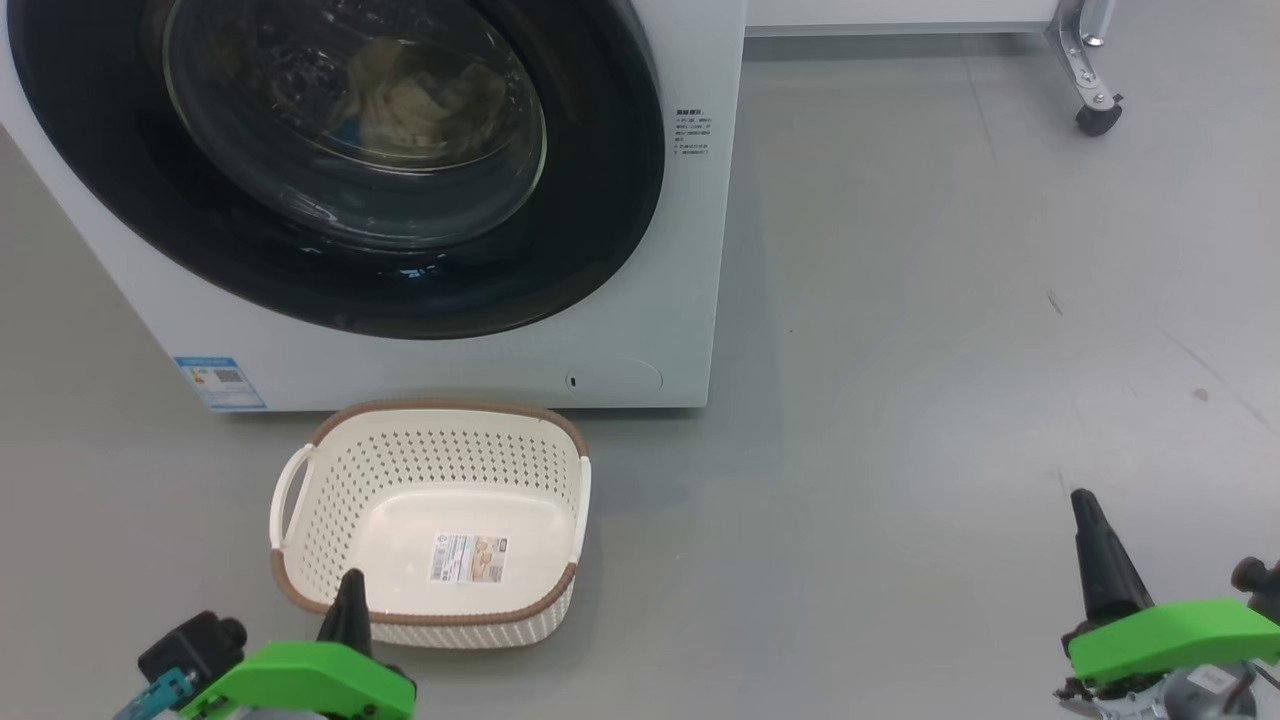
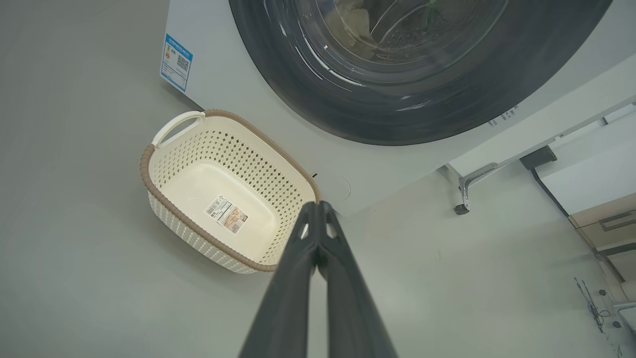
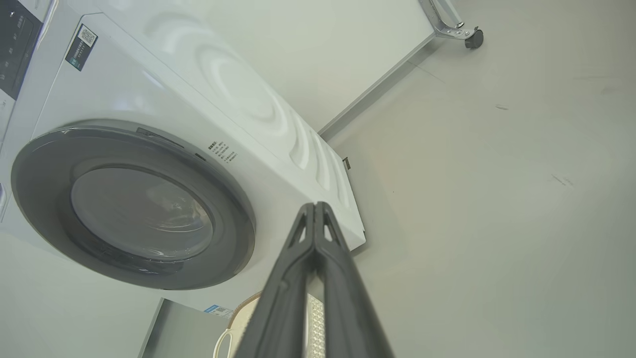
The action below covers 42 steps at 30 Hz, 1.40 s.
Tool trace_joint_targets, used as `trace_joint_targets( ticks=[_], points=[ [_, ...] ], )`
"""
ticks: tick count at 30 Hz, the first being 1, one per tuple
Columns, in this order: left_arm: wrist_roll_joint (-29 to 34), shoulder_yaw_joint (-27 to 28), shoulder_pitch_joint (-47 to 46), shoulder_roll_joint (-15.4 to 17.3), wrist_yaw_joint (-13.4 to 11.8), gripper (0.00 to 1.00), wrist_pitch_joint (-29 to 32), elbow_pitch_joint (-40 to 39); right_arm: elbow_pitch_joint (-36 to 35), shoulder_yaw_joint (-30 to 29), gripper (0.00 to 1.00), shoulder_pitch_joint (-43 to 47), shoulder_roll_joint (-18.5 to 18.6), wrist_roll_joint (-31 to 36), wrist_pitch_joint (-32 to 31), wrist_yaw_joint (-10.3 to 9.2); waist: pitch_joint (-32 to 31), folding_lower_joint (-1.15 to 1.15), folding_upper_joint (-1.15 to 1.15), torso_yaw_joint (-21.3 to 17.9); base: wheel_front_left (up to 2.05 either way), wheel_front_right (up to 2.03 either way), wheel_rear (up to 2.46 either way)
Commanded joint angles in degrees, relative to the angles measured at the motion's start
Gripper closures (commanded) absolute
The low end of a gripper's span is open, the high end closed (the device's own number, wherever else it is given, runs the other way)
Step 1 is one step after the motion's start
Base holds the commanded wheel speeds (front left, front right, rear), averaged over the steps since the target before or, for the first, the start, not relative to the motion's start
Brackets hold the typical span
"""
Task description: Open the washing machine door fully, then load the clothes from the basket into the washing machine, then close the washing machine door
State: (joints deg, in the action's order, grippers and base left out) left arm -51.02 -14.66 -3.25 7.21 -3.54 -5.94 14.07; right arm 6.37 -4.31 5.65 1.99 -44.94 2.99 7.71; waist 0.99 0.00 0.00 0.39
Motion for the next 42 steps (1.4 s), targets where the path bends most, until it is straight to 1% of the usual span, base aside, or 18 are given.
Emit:
trace_joint_targets(
  ticks=[1, 19, 42],
  points=[
    [-1.65, 2.09, -2.61, 0.15, 0.45, 1.00, 0.32, -1.51, -1.40, 0.28, 1.00, -3.30, 1.56, -2.08, -0.34, -0.09, -0.02, 0.00, 0.00, -0.01, 0.00, 0.00, 0.00],
    [-12.62, 6.74, -2.65, -0.72, 3.29, 1.00, 3.19, -1.13, 0.98, 0.27, 1.00, -5.52, 1.85, -14.73, -2.26, -0.13, -0.23, 0.00, 0.00, -0.11, 0.00, 0.00, 0.00],
    [-25.17, 12.25, -2.72, -1.81, 6.56, 1.00, 6.61, -0.69, 3.75, 0.08, 1.00, -8.11, 2.06, -29.17, -4.62, -0.17, -0.48, 0.00, 0.00, -0.23, 0.00, 0.00, 0.00]
  ],
)
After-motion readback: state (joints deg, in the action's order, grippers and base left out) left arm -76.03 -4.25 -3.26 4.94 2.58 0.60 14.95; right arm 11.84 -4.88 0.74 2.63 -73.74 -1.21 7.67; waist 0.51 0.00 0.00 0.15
